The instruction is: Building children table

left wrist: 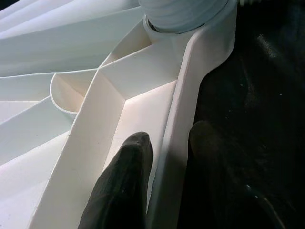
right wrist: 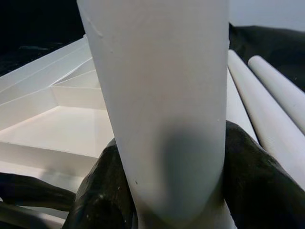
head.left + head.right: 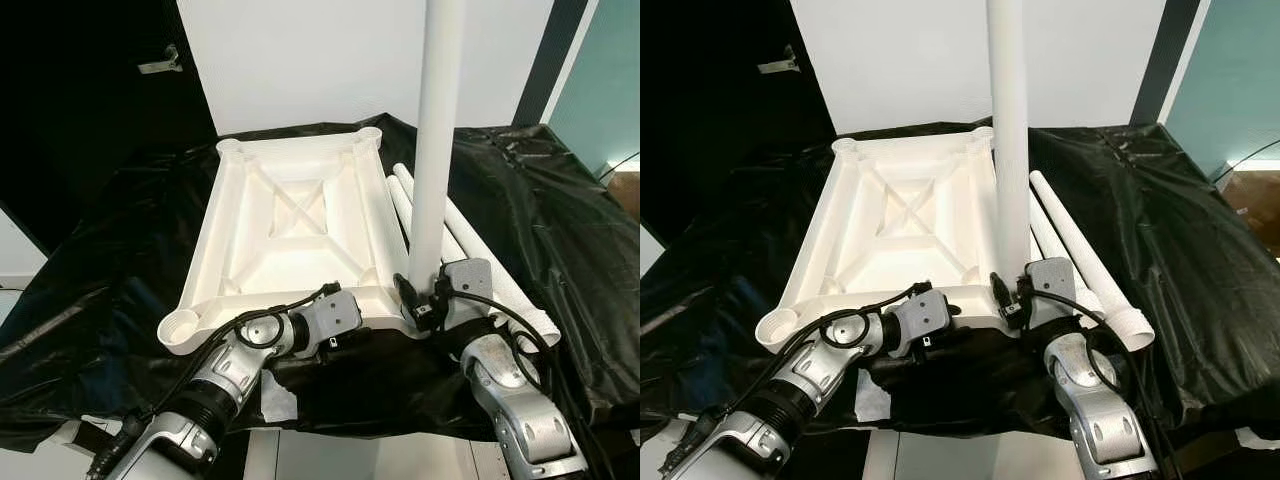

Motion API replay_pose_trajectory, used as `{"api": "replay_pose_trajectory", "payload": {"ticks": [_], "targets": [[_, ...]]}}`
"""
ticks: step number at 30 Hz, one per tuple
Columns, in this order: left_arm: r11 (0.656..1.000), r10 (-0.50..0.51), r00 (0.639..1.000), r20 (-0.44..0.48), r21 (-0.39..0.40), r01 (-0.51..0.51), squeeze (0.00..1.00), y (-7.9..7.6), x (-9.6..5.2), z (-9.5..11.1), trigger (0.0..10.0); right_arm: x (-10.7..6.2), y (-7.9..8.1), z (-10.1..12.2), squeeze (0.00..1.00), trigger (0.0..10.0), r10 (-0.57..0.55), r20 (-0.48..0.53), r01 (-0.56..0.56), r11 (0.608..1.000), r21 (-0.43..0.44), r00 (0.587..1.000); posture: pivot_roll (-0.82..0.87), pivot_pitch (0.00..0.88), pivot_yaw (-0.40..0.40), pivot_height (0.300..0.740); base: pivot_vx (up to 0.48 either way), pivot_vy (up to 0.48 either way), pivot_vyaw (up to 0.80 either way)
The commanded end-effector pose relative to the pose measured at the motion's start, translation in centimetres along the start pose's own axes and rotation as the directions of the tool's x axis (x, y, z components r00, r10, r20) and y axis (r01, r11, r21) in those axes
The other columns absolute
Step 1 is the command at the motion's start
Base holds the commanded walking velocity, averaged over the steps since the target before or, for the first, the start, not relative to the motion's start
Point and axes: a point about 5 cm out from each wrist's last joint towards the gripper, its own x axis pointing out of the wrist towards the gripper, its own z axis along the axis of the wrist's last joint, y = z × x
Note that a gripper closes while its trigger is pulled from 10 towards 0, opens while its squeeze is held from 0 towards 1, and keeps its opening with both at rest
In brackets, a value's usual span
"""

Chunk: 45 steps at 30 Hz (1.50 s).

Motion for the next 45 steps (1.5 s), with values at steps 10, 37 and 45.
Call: {"api": "replay_pose_trajectory", "payload": {"ticks": [10,37,45], "targets": [[1.0,-0.005,1.0,-0.02,-0.002,0.005,0.0,-0.2,0.2,-0.5,10.0,-1.3,-0.5,-2.7,0.0,10.0,-0.073,-0.064,0.072,0.997,-0.017,0.995,-0.11,0.02,0.072,0.74,0.0,0.0,0.0],[1.0,-0.007,1.0,-0.023,0.007,0.007,0.0,0.0,-0.1,-0.6,10.0,-3.5,-0.8,-5.3,0.0,10.0,-0.163,-0.06,0.171,0.97,0.171,0.985,-0.12,0.02,0.086,0.74,0.0,0.0,0.0],[1.0,-0.018,1.0,-0.019,0.008,0.018,0.0,-0.2,0.1,-0.5,10.0,-3.6,-0.6,-6.0,0.0,10.0,-0.15,-0.13,0.179,0.953,0.246,0.98,-0.13,0.026,0.086,0.74,0.0,0.0,0.0]]}}
